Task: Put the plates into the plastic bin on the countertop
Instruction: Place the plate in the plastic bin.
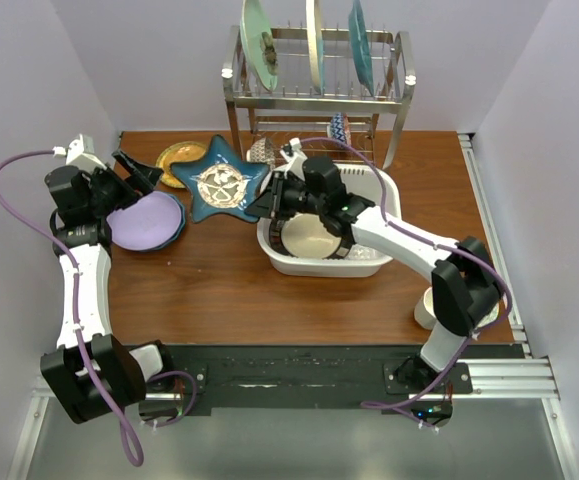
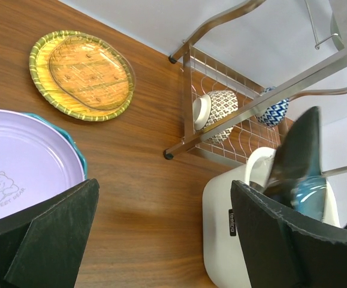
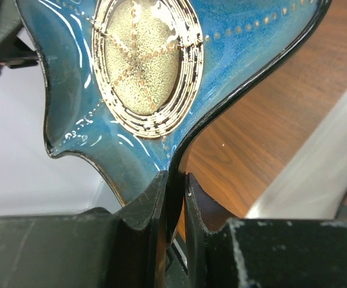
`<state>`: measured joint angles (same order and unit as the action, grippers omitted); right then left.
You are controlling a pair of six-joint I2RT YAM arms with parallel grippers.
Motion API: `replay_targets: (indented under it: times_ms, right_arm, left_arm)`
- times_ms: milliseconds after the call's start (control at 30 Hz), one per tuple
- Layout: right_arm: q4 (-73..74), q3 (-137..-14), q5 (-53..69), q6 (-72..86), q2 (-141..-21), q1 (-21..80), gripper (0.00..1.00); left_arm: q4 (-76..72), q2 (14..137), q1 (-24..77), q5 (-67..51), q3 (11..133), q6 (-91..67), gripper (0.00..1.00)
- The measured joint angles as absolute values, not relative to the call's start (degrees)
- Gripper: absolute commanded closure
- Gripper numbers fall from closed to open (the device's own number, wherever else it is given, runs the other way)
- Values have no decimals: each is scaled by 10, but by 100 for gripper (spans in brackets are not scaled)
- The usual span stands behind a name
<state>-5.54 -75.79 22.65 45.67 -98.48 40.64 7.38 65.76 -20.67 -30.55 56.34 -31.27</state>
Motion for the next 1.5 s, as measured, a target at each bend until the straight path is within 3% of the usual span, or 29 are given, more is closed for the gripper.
replay_targets:
  times_ms: [900,1500]
  right_arm:
    - [113,-674,174,349,-822,290,100]
    - [165,-575,175,314,-796,223,100]
  left_arm:
    - [78,660,-207,-304,545,-303,3]
    - [78,683,-207,-312,535,-301,3]
